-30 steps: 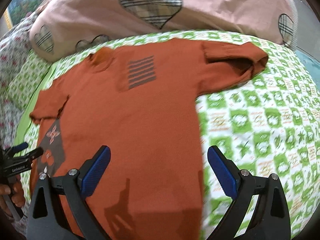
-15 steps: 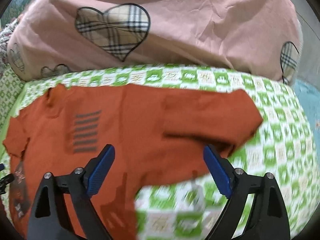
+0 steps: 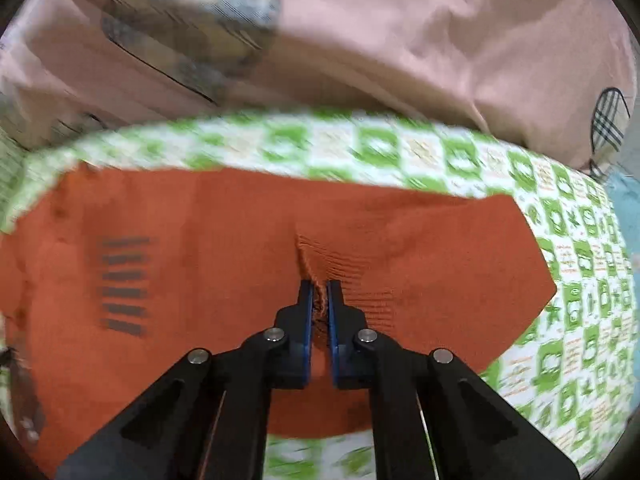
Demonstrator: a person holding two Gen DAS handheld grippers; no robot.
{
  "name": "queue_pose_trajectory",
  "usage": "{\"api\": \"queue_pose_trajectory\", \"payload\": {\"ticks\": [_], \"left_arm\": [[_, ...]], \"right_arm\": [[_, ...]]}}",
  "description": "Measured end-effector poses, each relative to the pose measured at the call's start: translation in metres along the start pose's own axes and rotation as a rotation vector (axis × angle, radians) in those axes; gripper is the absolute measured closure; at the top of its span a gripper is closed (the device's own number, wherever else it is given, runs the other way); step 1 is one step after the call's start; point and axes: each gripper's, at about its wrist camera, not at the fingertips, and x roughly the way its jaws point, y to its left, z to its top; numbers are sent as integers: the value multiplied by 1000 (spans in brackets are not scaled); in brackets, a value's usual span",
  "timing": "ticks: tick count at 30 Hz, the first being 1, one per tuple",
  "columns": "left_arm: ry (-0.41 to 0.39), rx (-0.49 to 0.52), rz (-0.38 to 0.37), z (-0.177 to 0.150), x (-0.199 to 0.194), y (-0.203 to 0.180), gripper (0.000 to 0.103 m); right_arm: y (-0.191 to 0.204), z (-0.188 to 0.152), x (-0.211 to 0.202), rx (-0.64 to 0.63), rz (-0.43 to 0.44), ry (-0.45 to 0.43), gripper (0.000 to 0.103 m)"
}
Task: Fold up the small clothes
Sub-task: 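Grasp the sleeve cuff with the right gripper and fold it across the body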
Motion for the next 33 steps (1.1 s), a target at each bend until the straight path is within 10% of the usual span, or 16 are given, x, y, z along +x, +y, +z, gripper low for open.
{"api": "queue_pose_trajectory", "payload": {"ticks": [8,15,25,33], "left_arm": [[-17,-56,-45,-11,-12,25,5],[-32,-90,-108,-26,-26,51,5],[-11,-104,-188,-19,-14,61,5],[33,-131,-254,15,27,48,5]], "right_arm": [[126,-7,-52,47,518,-11,96],[257,-21,-25,17,771,121,96],[342,-44,40,3,819,313,91],[287,-42,15,58,758,256,66]]}}
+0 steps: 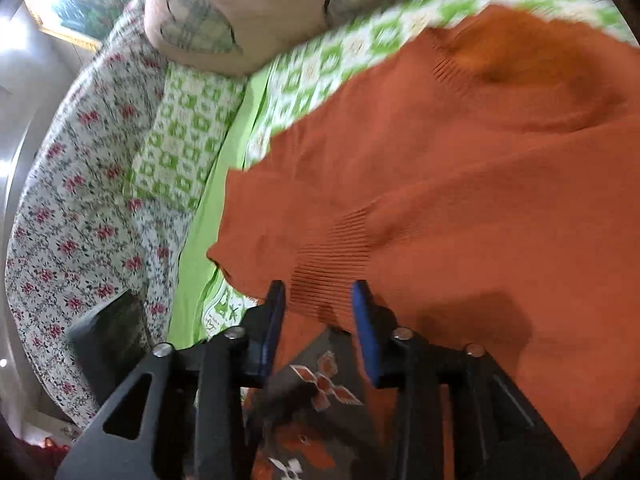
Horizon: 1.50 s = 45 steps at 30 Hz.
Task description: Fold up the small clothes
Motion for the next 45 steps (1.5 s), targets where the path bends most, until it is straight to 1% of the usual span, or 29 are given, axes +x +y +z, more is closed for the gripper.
{"api": "queue_pose_trajectory", "payload": {"ticks": [3,5,6,9,10,11,12,14,17,18,19,20,22,23,24,25,26,27,28,29,30,31,32,36,37,39,41,43,45], "left_arm": [[4,-40,-11,19,17,1,5],[-6,-57,-18,29,22,0,7],[-21,-56,-19,33,22,-2,8],[-51,-23,-5,34,18,-9,15],[-53,-10,-1,34,19,-11,19],[-51,-2,3,32,17,-10,23],[-42,10,15,33,18,-11,24],[-34,9,18,33,13,-9,33],[-39,-1,-33,27,-16,-2,33],[-70,5,-55,26,-33,-1,32],[-105,27,-55,25,-46,-2,29],[-117,46,-41,25,-51,-3,24],[-116,101,5,34,-42,-7,23],[-104,103,16,37,-35,-7,23],[-66,93,30,42,-19,-5,24],[-23,75,6,46,-3,-4,26],[0,67,-8,47,6,-4,31],[41,58,-5,47,21,-5,35],[56,59,-4,46,28,-5,48],[62,66,-8,44,34,-7,65],[53,81,-12,44,36,-11,74],[48,93,-23,43,37,-12,94],[41,101,-33,42,36,-14,100],[-62,136,-56,40,-1,-15,101],[-79,138,-45,39,-7,-10,101],[-69,130,-14,40,-5,3,101],[-56,100,-2,41,-3,16,101],[-71,81,-27,43,-7,20,101],[-85,88,-44,45,-10,13,101]], "right_arm": [[-15,-9,-40,28,-39,-62,66],[-35,-21,-73,57,-88,-105,66],[-39,-24,-81,66,-105,-116,66],[-64,-42,-112,127,-161,-150,66],[-75,-50,-123,159,-180,-165,66],[-81,-54,-129,179,-190,-174,66],[-89,-60,-136,207,-203,-186,66],[-97,-67,-144,246,-218,-200,66],[-103,-72,-151,278,-230,-210,66],[-102,-72,-153,272,-232,-215,66],[-103,-73,-156,262,-235,-218,66],[-102,-73,-156,254,-237,-223,66],[-101,-72,-156,246,-235,-229,66],[-101,-70,-154,245,-234,-227,66],[-102,-70,-153,244,-237,-225,66],[-101,-68,-150,246,-244,-223,66],[-100,-68,-150,247,-246,-222,66],[-98,-68,-149,246,-245,-223,66],[-97,-67,-150,239,-245,-225,66],[-94,-67,-150,226,-249,-225,66],[-92,-66,-151,213,-257,-226,66],[-91,-67,-153,206,-264,-229,66],[-92,-66,-155,203,-272,-232,66],[-97,-66,-164,218,-302,-258,66],[-100,-65,-168,222,-320,-270,66],[-106,-62,-173,228,-355,-284,66],[-114,-56,-177,227,-406,-291,66],[-121,-47,-180,220,-456,-296,66],[-128,-35,-179,203,-502,-299,66]]}}
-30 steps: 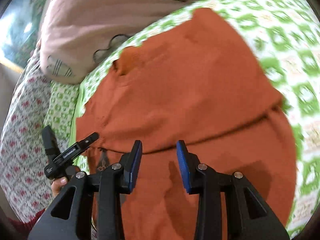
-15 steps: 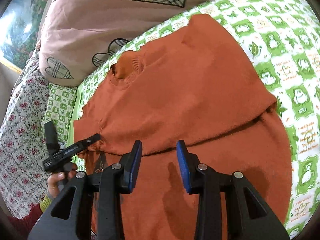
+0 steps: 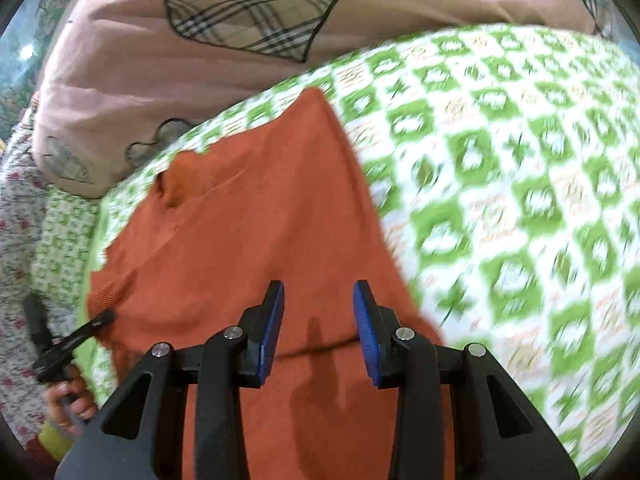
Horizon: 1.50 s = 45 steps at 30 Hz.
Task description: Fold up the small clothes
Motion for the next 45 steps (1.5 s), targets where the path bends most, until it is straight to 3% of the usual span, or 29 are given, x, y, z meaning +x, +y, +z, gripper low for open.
{"api": "queue_pose_trajectory", "payload": {"ticks": [6,10,11,12,14,17,21,23,27,30,32,38,40,45], "left_arm": [[13,24,8,-6,3,-10,101],[21,26,17,-6,6,-12,101],[23,30,19,-5,7,-13,101],[23,35,18,-5,7,-15,101],[16,41,1,-3,7,-19,101],[25,64,4,-3,15,-30,101],[74,62,67,-8,38,-25,100],[78,32,52,-9,33,-16,96],[64,33,35,-14,9,-6,90],[55,58,39,-24,-12,1,78],[60,91,55,-31,-20,2,66],[88,292,158,-49,-21,-9,45],[69,397,227,-51,-18,-19,39],[91,581,349,-55,7,-24,37]], "right_arm": [[-5,36,33,-68,-117,-14,56],[-12,54,60,-57,-113,36,54],[-12,55,63,-60,-100,48,85],[-12,58,63,-72,-77,56,92],[-15,63,46,-61,-56,24,93],[-27,62,29,-31,-77,-18,93],[-42,56,53,-4,-99,38,92],[-41,57,54,9,-109,44,91],[-33,53,31,46,-108,15,79],[-25,40,11,52,-33,4,69],[-12,23,2,28,0,11,67],[28,-33,5,-3,105,119,67],[37,-45,11,-2,127,153,67],[52,-58,22,18,154,199,67]]}}
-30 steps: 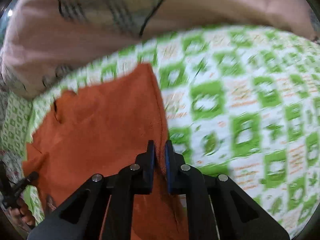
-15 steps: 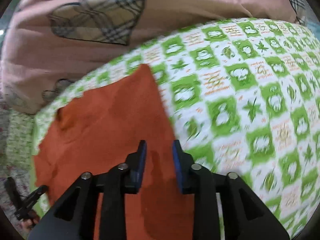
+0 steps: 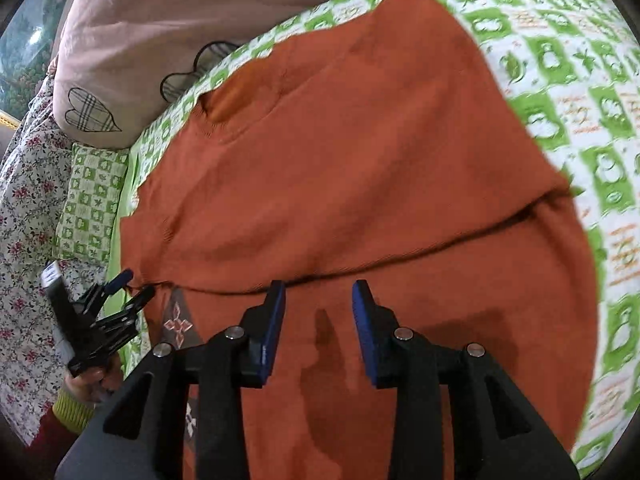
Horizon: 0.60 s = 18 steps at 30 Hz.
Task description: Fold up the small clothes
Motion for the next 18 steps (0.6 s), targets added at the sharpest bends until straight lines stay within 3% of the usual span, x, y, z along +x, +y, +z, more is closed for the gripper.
{"api": "queue_pose_trajectory", "payload": {"ticks": [4,5,6,8,10,14,18], "left_arm": [[17,41,-13,-6,17,1,36],[7,29,-19,-7,19,5,40],[0,7,-23,-7,21,10,48],[4,-66,-24,-7,24,27,81],[-5,-145,-44,-3,27,40,94],[-77,-337,-99,-3,7,76,100],[-181,-557,-199,-7,-30,118,101]], "right_arm": [[9,-2,-2,-10,4,-7,67],[10,-1,-3,-11,2,-10,67],[11,-1,-4,-11,1,-12,67],[12,1,-4,-13,-4,-15,67],[14,2,-3,-15,-13,-17,67],[20,3,0,-24,-8,-15,67],[30,2,3,-46,11,-13,67]]}}
